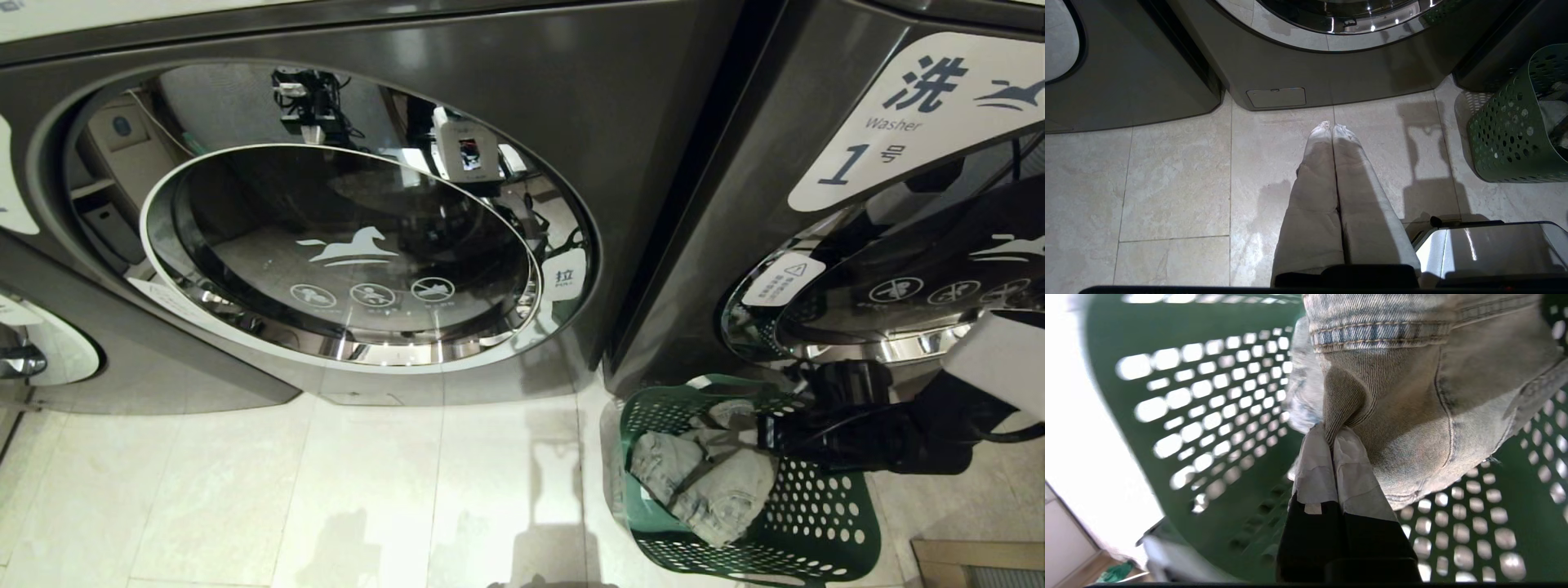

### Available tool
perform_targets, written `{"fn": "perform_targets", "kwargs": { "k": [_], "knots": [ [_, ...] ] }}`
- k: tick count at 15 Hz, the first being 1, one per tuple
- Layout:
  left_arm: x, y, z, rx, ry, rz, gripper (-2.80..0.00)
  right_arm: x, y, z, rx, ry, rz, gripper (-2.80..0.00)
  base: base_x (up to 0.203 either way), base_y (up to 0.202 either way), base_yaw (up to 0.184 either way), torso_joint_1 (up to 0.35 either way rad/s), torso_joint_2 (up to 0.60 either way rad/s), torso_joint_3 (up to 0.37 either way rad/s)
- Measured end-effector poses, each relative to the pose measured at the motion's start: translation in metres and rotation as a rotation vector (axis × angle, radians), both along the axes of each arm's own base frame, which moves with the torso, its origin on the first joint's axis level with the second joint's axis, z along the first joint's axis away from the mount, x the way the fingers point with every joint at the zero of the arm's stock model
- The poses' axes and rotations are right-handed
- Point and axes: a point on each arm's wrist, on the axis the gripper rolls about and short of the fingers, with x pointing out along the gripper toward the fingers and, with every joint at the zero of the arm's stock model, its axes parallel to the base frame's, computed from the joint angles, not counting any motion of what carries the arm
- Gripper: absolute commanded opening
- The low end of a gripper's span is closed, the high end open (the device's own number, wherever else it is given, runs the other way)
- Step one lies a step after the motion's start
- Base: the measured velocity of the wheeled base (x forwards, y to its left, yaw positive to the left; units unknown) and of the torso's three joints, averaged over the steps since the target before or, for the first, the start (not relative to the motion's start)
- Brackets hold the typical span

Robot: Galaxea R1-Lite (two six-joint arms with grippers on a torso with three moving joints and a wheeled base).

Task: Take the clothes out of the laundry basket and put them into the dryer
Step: Take the clothes out of the basket

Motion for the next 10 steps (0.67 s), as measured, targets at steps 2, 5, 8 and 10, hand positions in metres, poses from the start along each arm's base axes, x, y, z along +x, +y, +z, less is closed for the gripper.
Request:
{"fn": "perform_targets", "kwargs": {
  "k": [2, 5, 8, 10],
  "knots": [
    [0.0, 0.0, 0.0, 0.0, 0.0, 0.0, -2.8, -0.025, 0.005, 0.025, -0.005, -0.023, 0.004, -2.8, 0.0, 0.0, 0.0, 0.0, 0.0, 0.0],
    [0.0, 0.0, 0.0, 0.0, 0.0, 0.0, -2.8, -0.069, 0.016, 0.049, -0.012, -0.03, 0.019, -2.8, 0.0, 0.0, 0.0, 0.0, 0.0, 0.0],
    [0.0, 0.0, 0.0, 0.0, 0.0, 0.0, -2.8, -0.108, 0.024, 0.069, -0.012, -0.042, 0.032, -2.8, 0.0, 0.0, 0.0, 0.0, 0.0, 0.0],
    [0.0, 0.0, 0.0, 0.0, 0.0, 0.0, -2.8, -0.127, 0.026, 0.087, -0.014, -0.096, 0.034, -2.8, 0.0, 0.0, 0.0, 0.0, 0.0, 0.0]
  ]
}}
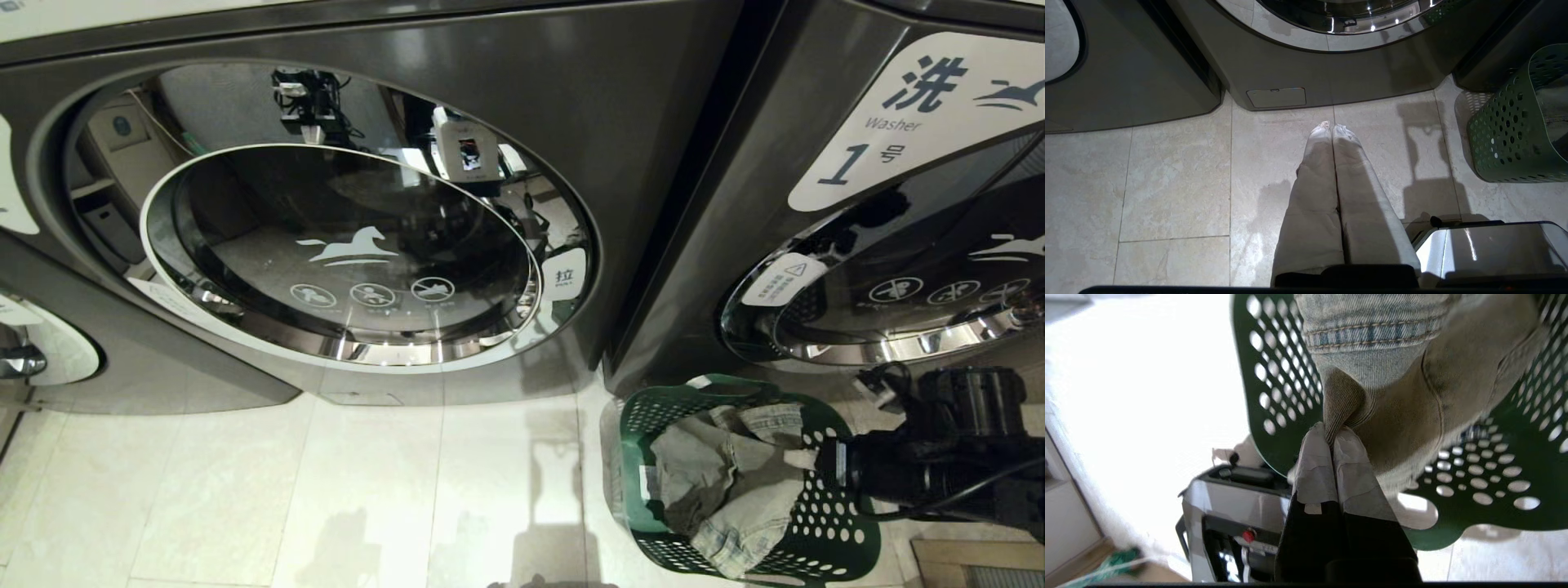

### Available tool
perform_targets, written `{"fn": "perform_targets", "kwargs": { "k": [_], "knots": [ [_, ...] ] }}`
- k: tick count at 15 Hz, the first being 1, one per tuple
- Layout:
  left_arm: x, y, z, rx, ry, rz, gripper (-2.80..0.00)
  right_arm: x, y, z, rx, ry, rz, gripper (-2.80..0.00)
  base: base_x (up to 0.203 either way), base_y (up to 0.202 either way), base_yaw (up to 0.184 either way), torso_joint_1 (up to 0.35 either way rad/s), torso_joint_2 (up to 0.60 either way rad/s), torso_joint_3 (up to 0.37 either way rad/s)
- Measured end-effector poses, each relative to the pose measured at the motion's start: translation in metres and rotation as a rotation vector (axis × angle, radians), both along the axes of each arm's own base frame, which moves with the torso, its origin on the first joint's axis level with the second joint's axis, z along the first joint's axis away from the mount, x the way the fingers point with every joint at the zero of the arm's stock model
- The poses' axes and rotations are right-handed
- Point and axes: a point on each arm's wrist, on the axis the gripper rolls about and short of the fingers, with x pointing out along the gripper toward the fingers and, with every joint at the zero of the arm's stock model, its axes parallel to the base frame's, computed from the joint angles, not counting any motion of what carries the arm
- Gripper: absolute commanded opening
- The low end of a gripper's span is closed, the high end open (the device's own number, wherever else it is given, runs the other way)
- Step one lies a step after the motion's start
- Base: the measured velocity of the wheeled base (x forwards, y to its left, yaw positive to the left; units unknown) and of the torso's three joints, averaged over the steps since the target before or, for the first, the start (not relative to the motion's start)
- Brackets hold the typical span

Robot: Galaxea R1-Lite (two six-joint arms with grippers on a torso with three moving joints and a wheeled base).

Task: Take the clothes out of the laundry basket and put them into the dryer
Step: Take the clothes out of the basket

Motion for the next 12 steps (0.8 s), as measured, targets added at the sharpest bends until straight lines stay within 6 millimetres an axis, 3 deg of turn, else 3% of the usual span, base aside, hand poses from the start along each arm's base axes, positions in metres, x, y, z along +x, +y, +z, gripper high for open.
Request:
{"fn": "perform_targets", "kwargs": {
  "k": [6, 9, 12],
  "knots": [
    [0.0, 0.0, 0.0, 0.0, 0.0, 0.0, -2.8, -0.05, 0.003, 0.066, -0.04, -0.224, -0.05, -2.8, 0.0, 0.0, 0.0, 0.0, 0.0, 0.0],
    [0.0, 0.0, 0.0, 0.0, 0.0, 0.0, -2.8, -0.069, 0.005, 0.082, -0.058, -0.29, -0.064, -2.8, 0.0, 0.0, 0.0, 0.0, 0.0, 0.0],
    [0.0, 0.0, 0.0, 0.0, 0.0, 0.0, -2.8, -0.089, 0.009, 0.084, -0.059, -0.259, -0.053, -2.8, 0.0, 0.0, 0.0, 0.0, 0.0, 0.0]
  ]
}}
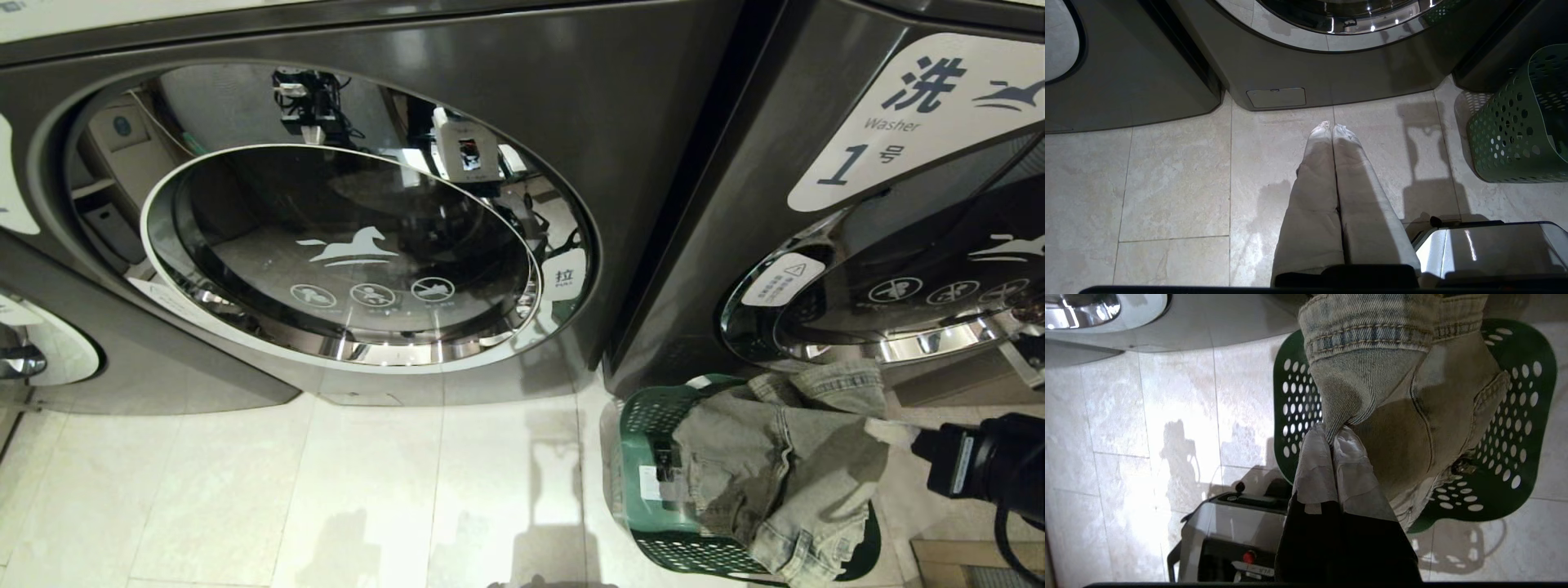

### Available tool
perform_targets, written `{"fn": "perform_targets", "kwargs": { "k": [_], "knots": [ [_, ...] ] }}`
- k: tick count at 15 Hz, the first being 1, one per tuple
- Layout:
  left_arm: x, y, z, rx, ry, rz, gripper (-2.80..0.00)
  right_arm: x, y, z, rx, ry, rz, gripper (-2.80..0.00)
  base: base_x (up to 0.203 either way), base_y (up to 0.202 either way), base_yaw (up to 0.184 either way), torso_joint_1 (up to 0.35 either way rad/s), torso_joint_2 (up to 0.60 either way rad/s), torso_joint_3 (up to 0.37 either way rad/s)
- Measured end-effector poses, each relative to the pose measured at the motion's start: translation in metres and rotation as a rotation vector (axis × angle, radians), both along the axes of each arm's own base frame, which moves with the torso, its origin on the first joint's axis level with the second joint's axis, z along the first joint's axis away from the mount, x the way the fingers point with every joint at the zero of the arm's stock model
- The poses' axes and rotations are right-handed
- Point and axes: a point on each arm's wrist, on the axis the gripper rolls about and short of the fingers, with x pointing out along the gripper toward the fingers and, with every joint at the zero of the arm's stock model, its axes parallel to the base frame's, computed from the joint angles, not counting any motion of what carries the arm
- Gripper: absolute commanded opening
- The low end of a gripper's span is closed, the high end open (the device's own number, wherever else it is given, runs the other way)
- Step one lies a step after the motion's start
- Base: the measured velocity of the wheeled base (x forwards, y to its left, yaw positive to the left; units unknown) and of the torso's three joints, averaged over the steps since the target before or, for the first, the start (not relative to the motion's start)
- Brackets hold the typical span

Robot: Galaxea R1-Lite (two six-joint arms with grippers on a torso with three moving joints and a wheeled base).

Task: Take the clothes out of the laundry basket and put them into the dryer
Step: Take the clothes out of the basket

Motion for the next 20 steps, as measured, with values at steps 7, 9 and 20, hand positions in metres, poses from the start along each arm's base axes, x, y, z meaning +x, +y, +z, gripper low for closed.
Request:
{"fn": "perform_targets", "kwargs": {
  "k": [7, 9, 20],
  "knots": [
    [0.0, 0.0, 0.0, 0.0, 0.0, 0.0, -2.8, -0.001, 0.001, 0.019, -0.014, -0.069, -0.02, -2.8, 0.0, 0.0, 0.0, 0.0, 0.0, 0.0],
    [0.0, 0.0, 0.0, 0.0, 0.0, 0.0, -2.8, -0.001, 0.001, 0.017, -0.012, -0.062, -0.021, -2.8, 0.0, 0.0, 0.0, 0.0, 0.0, 0.0],
    [0.0, 0.0, 0.0, 0.007, 0.001, -0.003, -2.8, 0.005, 0.002, 0.014, -0.021, -0.041, -0.029, -2.8, 0.0, 0.0, 0.0, 0.0, 0.0, 0.0]
  ]
}}
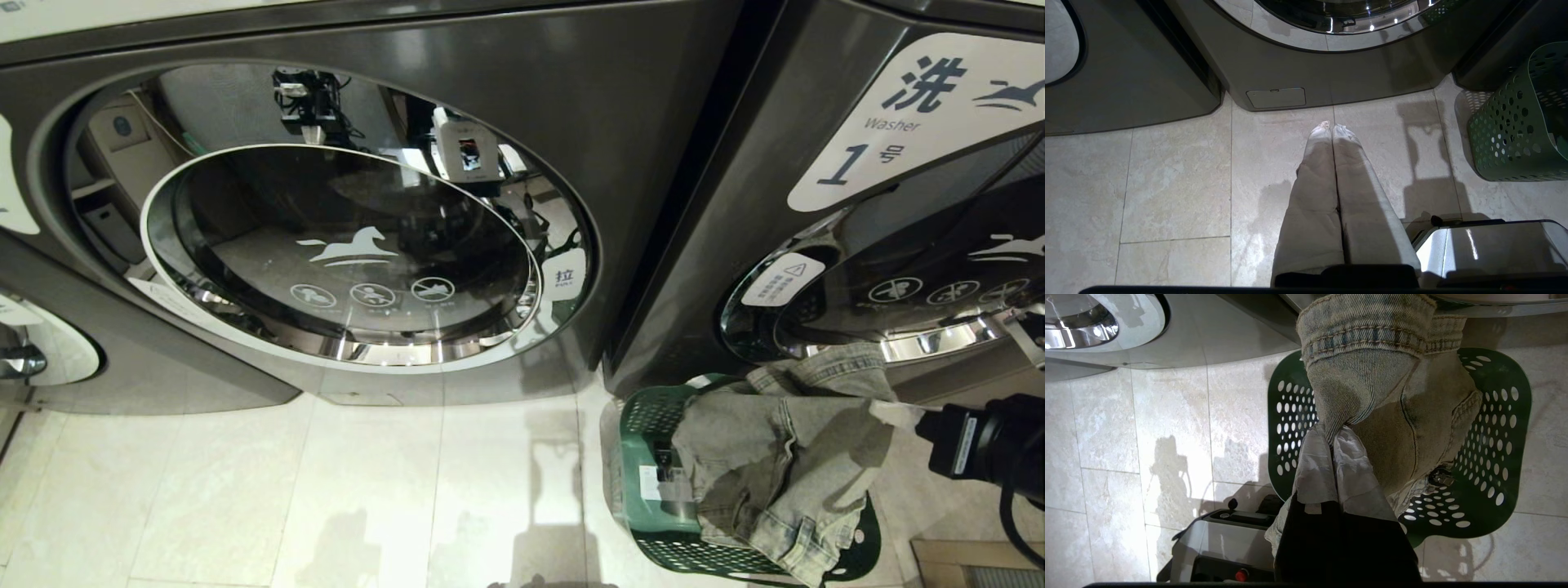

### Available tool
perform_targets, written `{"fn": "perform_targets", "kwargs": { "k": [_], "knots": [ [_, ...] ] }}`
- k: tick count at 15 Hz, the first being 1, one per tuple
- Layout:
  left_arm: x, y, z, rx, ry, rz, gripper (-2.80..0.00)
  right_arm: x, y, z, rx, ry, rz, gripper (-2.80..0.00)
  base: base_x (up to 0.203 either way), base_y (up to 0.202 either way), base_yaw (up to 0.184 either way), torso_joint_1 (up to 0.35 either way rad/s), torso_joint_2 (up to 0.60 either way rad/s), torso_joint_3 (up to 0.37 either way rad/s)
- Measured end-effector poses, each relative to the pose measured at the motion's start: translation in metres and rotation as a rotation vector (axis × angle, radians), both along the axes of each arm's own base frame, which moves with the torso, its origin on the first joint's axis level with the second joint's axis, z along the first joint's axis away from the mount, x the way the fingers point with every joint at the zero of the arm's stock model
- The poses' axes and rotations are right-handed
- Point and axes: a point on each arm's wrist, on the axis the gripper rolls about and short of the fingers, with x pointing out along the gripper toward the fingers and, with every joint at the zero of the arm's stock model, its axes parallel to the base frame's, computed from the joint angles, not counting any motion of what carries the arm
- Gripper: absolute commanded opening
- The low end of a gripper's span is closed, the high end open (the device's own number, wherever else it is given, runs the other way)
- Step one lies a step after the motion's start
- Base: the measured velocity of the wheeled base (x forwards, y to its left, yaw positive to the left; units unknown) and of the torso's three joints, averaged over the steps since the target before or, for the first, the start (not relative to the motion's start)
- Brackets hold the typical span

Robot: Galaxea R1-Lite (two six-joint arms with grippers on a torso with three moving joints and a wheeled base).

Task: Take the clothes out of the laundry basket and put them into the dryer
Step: Take the clothes out of the basket, then put the clothes in the dryer

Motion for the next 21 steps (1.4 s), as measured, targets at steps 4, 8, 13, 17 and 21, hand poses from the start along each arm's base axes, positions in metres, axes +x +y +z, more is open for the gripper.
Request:
{"fn": "perform_targets", "kwargs": {
  "k": [4, 8, 13, 17, 21],
  "knots": [
    [0.0, 0.0, 0.0, -0.002, 0.0, 0.001, -2.8, 0.0012, 0.0, -0.0019, -0.001, 0.01, 0.0, -2.8, 0.0, 0.0, 0.0, 0.001, 0.0, 0.085],
    [0.0, 0.0, 0.0, -0.003, 0.0, 0.001, -2.8, 0.0015, 0.0002, -0.0027, -0.001, 0.013, 0.001, -2.8, 0.0, 0.0, 0.0, 0.002, 0.0, 0.189],
    [0.0, 0.0, 0.0, -0.005, 0.001, 0.001, -2.8, 0.0006, 0.0002, -0.0058, -0.002, 0.026, 0.002, -2.8, 0.0, 0.0, 0.0, -0.001, 0.0, 0.201],
    [0.0, 0.0, 0.0, -0.005, 0.001, 0.002, -2.8, 0.0019, 0.0032, -0.0079, -0.002, 0.037, 0.017, -2.8, 0.0, 0.0, 0.0, 0.0, 0.0, 0.201],
    [0.0, 0.0, 0.0, -0.005, 0.001, 0.001, -2.8, 0.0037, 0.0046, -0.0076, -0.007, 0.042, 0.016, -2.8, 0.0, 0.0, 0.0, 0.0, 0.0, 0.204]
  ]
}}
